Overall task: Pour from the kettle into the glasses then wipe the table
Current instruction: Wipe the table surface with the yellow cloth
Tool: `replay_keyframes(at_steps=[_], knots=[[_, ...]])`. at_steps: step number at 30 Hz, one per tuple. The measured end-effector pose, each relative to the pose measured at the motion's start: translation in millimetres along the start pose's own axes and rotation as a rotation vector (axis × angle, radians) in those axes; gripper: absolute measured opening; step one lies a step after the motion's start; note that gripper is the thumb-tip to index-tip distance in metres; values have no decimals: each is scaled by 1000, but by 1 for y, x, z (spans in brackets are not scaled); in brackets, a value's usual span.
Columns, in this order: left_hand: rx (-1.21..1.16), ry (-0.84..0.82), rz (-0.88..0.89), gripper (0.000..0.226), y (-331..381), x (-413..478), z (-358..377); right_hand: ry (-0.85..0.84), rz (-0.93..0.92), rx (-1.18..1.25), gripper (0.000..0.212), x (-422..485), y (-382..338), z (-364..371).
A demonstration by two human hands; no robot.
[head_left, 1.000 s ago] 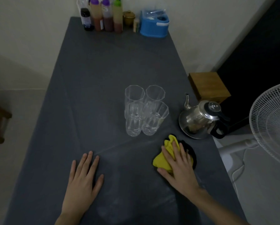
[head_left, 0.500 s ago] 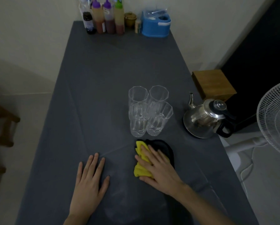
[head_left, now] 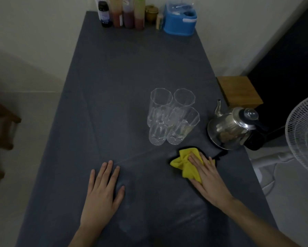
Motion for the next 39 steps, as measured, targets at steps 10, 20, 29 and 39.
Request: replay_keyframes(at_steps=[10,20,29,39], knots=[[31,0,9,60,-1,-1,0,-28,-249,-85,59,79,-83,31],[2,31,15,63,0,-2,-1,-72,-25,-42,70,-42,25,-11],[3,30,6,58,-1,-2,0,235,300,187,54,12,-40,4],[26,13,22,60,-3,-2,1,-21,-360,-112,53,15,-129,44]])
Point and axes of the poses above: each hand's wrist, its own x-axis towards the middle knuckle, its own z-axis out of the palm, y = z × x, the point moved 4 cm from there along x, towards the middle knuckle, and after that the axes turned 15 degrees about -z, right-handed, at the moved point
